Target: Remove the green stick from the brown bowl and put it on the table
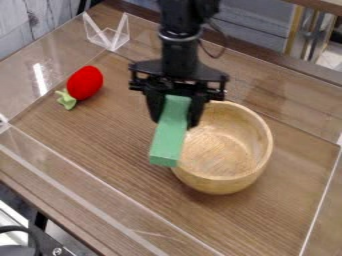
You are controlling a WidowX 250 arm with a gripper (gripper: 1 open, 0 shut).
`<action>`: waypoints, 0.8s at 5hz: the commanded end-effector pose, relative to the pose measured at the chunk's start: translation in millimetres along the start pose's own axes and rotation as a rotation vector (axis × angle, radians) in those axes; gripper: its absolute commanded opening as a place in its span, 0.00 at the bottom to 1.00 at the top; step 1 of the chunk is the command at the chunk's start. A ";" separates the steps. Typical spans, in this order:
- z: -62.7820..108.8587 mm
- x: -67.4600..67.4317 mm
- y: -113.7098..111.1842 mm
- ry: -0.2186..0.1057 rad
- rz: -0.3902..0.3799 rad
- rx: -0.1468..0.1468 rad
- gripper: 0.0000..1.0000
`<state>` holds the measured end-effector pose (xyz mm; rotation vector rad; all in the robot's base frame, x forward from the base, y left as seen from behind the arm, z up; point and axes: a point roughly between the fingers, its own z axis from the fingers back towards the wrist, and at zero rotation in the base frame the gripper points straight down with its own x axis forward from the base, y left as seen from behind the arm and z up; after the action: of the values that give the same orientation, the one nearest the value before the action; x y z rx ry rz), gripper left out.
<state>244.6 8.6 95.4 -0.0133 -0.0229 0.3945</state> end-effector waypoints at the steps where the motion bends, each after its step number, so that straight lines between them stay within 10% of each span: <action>1: 6.4 -0.7 11.7 -0.043 0.052 -0.019 0.00; 4: -2.1 7.9 32.4 -0.039 0.274 -0.018 0.00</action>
<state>230.1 37.5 82.1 -0.0226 -0.0140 0.6605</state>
